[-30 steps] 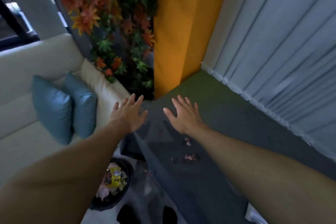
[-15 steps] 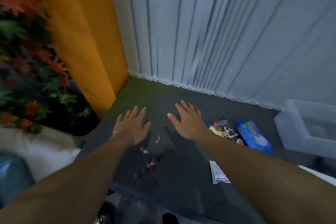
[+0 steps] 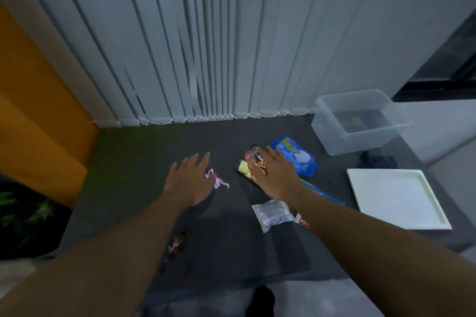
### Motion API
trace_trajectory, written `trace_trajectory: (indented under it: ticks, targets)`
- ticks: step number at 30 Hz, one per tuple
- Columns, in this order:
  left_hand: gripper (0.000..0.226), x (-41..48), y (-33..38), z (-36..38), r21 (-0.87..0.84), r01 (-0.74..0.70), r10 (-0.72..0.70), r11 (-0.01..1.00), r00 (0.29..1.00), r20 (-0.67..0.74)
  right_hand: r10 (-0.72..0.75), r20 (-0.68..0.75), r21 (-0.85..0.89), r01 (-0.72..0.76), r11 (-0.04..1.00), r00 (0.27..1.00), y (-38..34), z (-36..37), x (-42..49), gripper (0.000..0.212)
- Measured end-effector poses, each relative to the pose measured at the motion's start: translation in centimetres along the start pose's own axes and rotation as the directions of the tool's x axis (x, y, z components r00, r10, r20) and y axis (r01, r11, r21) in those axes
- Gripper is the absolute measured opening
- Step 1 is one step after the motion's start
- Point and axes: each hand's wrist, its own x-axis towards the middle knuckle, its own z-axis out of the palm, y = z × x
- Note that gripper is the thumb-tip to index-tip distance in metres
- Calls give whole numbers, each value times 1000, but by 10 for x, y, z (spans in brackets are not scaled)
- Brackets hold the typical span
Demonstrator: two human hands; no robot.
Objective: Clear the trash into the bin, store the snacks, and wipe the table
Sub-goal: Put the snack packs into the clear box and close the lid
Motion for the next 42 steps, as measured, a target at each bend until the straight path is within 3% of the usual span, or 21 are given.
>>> trace_trajectory:
  ticks: [7,19,26,35,42]
  targets:
    - [71,34,40,11,34,-25,24,999,999,35,69,29,2,-69,998,997,53,-9,3,70]
    - [71,86,101,28,10,-12,11,1000,999,47,57,110,23,-60,998,992,128,-18,42,71]
    - [70,108,118,32,31,-44,42,999,996,76,45,95,48,-49,998,994,142,-19,58,66]
    - [70,148,130,43,60,-148,139,987,982,126,132,107,61,-139,988,985,157,-15,79,72]
    - [75,174,122,68,23,-182,171,983,953,250,175,156,62,-187,980,972,167,5,98,80]
